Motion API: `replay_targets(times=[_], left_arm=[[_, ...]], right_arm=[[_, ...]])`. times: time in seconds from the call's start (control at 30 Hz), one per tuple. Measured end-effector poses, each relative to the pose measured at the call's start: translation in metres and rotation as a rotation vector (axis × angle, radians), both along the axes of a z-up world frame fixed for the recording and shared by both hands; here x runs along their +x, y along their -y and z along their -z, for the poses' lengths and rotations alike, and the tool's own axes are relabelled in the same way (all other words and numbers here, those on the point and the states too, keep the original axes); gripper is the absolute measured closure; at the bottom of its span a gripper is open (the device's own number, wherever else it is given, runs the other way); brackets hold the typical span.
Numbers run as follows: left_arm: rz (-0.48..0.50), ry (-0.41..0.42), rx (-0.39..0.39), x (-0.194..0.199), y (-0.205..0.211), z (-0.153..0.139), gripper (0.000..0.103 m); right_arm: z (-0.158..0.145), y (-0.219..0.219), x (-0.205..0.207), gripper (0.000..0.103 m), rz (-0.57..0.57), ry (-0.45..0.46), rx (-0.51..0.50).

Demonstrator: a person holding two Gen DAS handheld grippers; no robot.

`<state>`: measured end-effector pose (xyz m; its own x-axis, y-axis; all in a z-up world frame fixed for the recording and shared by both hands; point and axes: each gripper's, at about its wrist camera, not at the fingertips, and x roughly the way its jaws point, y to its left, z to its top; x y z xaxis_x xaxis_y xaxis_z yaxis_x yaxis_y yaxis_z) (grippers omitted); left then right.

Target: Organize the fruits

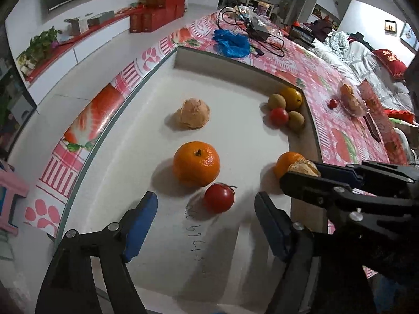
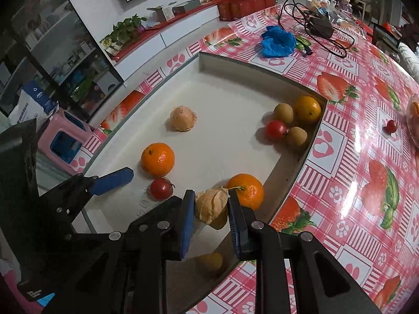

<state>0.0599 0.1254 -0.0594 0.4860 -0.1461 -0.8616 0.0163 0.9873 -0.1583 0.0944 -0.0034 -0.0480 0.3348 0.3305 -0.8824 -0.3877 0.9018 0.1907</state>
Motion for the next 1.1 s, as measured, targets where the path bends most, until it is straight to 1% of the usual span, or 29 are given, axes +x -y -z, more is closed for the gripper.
replay_targets(times=[0.07,0.1,0.13,0.17,0.2,0.3,0.33,0.4,0.67,0.77,0.8,0.83,0.93,1.1], left_arm=[[-0.003,-0.01,0.006,0.0,0.0,0.001,0.021],[-0.004,-0.009,0.013,-0.001,0.0,0.0,0.02],[-0.005,-0.008,0.014,-0.002,0.0,0.0,0.018],[-0.006,-0.007,0.014,-0.002,0.001,-0.001,0.018],[-0.01,-0.006,0.014,-0.003,0.0,-0.001,0.018],[-0.019,-0.01,0.02,-0.004,0.0,-0.002,0.016],[-0.024,-0.011,0.03,-0.004,0.0,-0.003,0.009],[-0.026,-0.013,0.051,-0.004,0.001,-0.004,0.0],[-0.019,0.022,0.106,-0.008,0.01,-0.011,0.0],[-0.022,0.026,0.11,-0.009,0.012,-0.015,0.0],[-0.022,0.023,0.104,-0.009,0.012,-0.015,0.0],[-0.024,0.021,0.102,-0.01,0.011,-0.016,0.0],[-0.026,0.016,0.119,-0.011,0.013,-0.017,0.0],[-0.02,0.017,0.17,-0.015,0.02,-0.018,0.0]], right_arm=[[-0.001,0.0,0.0,0.075,0.001,-0.004,-0.001],[-0.002,0.0,0.0,0.06,0.0,-0.003,0.003],[-0.003,0.0,-0.001,0.032,-0.002,0.003,0.007],[-0.006,0.0,-0.002,0.02,0.002,0.021,-0.005],[-0.008,-0.001,-0.003,0.016,0.002,0.036,-0.014],[-0.014,-0.002,-0.005,0.016,-0.01,0.05,-0.024],[-0.015,-0.002,-0.005,0.016,-0.009,0.051,-0.023],[-0.016,-0.001,-0.006,0.016,-0.005,0.055,-0.027],[-0.02,0.01,-0.01,0.016,0.021,0.05,-0.045],[-0.022,0.014,-0.01,0.016,0.031,0.047,-0.043],[-0.022,0.015,-0.01,0.005,0.035,0.045,-0.045],[-0.023,0.016,-0.01,0.0,0.039,0.049,-0.045],[-0.024,0.019,-0.011,0.0,0.046,0.054,-0.045],[-0.024,0.021,-0.012,0.0,0.049,0.05,-0.058]])
